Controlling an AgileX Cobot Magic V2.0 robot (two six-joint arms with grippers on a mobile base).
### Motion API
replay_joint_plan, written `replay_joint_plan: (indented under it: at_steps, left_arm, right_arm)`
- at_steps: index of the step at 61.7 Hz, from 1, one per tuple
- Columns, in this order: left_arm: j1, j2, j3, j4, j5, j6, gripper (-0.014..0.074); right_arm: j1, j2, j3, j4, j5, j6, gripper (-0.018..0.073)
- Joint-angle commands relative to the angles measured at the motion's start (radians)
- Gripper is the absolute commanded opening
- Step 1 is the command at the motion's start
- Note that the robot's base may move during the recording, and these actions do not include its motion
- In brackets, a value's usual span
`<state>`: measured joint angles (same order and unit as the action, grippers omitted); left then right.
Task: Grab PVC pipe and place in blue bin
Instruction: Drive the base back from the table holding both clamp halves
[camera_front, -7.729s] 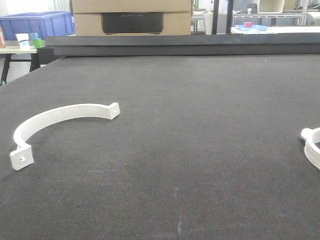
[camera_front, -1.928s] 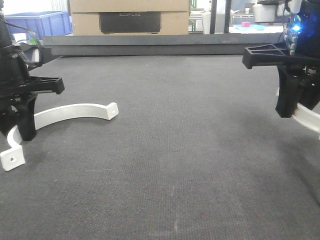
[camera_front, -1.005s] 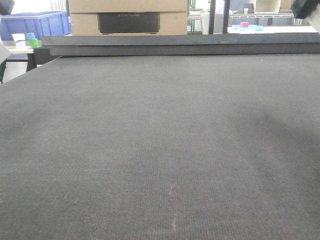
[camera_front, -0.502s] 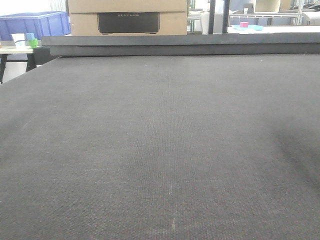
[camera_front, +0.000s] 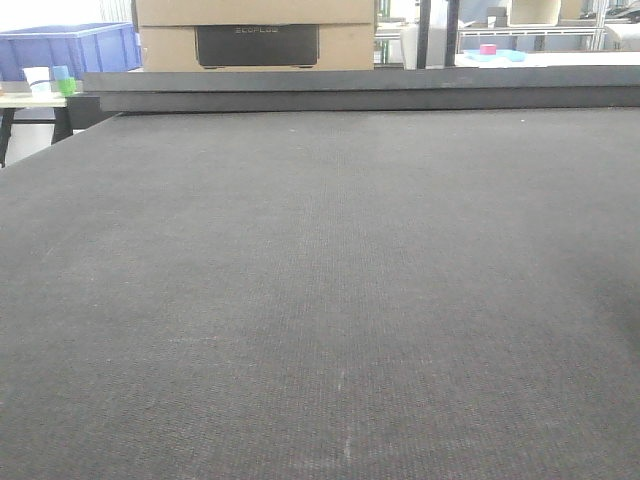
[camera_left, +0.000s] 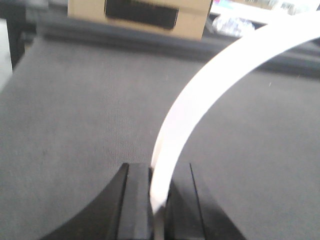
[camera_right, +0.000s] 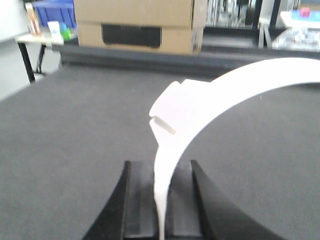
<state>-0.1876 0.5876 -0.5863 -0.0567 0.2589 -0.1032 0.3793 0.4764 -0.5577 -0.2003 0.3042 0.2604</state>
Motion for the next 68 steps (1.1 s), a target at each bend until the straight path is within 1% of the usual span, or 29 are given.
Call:
replay_joint_plan:
  at_steps: [1,9,19,68]
  left_arm:
    - [0.005,-0.049,-0.002,0.031,-0.04,-0.003,-0.0111]
    - [0.005,-0.107,-0.002,0.041,-0.068,-0.003,-0.0111]
    - [0.005,-0.144,-0.002,0.041,-0.066,-0.003,-0.0111]
    - [0.005,-0.146,-0.002,0.041,-0.066,-0.003,-0.0111]
  right_arm:
    - [0.001,-0.029,0.0,0.0,-0.044,-0.002,-0.0169]
    - [0.001,-0.044,-0.014,0.014,-0.048,0.002,-0.0169]
    - [0.001,-0.046,-0.046,0.018,-0.033,0.002,-0.0169]
    - [0.001,-0.046,-0.046,0.018,-0.023,0.002,-0.0169]
